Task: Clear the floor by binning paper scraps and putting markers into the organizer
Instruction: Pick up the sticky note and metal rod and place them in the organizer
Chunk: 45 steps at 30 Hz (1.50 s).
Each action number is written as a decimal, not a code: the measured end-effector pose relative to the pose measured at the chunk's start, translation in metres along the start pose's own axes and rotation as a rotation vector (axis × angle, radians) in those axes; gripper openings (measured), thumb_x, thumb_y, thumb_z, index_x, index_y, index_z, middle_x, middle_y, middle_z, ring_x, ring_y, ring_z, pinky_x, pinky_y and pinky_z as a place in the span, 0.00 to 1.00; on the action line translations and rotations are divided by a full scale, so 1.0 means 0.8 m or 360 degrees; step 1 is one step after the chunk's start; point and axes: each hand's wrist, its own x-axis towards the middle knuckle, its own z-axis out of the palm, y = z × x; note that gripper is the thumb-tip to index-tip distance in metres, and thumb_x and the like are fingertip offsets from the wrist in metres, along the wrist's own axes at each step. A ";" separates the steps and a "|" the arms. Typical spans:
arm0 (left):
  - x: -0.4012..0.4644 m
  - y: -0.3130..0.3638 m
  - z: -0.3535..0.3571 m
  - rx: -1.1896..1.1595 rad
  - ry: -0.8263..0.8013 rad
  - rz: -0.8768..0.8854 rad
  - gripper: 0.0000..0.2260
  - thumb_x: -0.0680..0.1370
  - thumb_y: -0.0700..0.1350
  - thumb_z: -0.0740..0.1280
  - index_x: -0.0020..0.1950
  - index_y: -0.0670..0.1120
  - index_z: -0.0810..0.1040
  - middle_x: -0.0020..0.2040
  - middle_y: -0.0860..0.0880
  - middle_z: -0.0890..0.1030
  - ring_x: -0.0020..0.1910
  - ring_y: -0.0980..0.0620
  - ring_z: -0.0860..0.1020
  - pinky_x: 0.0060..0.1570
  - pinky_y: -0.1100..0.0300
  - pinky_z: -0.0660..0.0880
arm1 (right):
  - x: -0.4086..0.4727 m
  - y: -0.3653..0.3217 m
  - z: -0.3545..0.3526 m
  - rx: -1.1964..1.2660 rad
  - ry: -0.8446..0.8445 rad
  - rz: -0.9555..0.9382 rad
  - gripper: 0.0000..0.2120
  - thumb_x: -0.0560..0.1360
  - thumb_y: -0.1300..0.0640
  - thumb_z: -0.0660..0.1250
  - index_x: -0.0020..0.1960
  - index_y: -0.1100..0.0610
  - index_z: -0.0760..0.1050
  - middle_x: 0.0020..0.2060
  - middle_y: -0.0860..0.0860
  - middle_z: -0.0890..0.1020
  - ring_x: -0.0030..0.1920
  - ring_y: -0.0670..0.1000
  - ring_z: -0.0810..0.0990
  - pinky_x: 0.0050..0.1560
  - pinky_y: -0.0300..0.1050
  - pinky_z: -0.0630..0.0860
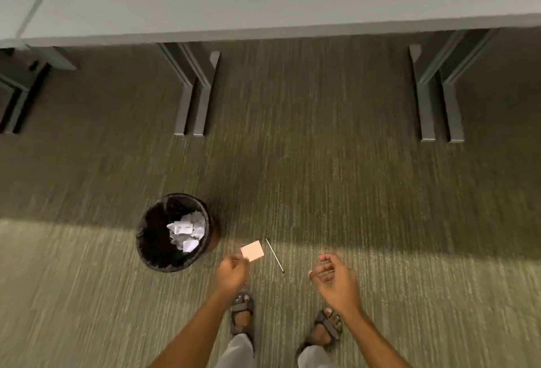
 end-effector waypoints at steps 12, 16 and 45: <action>0.413 -0.292 0.090 0.1222 -0.0018 0.0604 0.24 0.77 0.40 0.64 0.73 0.41 0.64 0.67 0.40 0.73 0.64 0.41 0.73 0.62 0.50 0.71 | 0.271 0.291 0.378 -0.0160 0.0102 0.0121 0.11 0.67 0.59 0.76 0.40 0.49 0.75 0.32 0.44 0.79 0.30 0.46 0.79 0.36 0.49 0.82; 0.534 -0.326 0.128 0.1410 -0.0053 0.0632 0.30 0.75 0.44 0.70 0.73 0.42 0.61 0.68 0.40 0.72 0.67 0.40 0.70 0.63 0.48 0.70 | 0.347 0.347 0.433 -0.0429 0.0124 0.0075 0.11 0.68 0.55 0.77 0.41 0.48 0.75 0.32 0.45 0.80 0.33 0.47 0.80 0.38 0.44 0.80; 0.167 -0.063 0.083 -0.0095 -0.0625 0.0299 0.24 0.72 0.33 0.72 0.64 0.52 0.73 0.44 0.42 0.87 0.42 0.43 0.86 0.39 0.46 0.83 | 0.112 0.103 0.078 0.0792 -0.0352 0.0274 0.44 0.68 0.70 0.75 0.70 0.34 0.64 0.53 0.58 0.76 0.41 0.52 0.82 0.44 0.54 0.83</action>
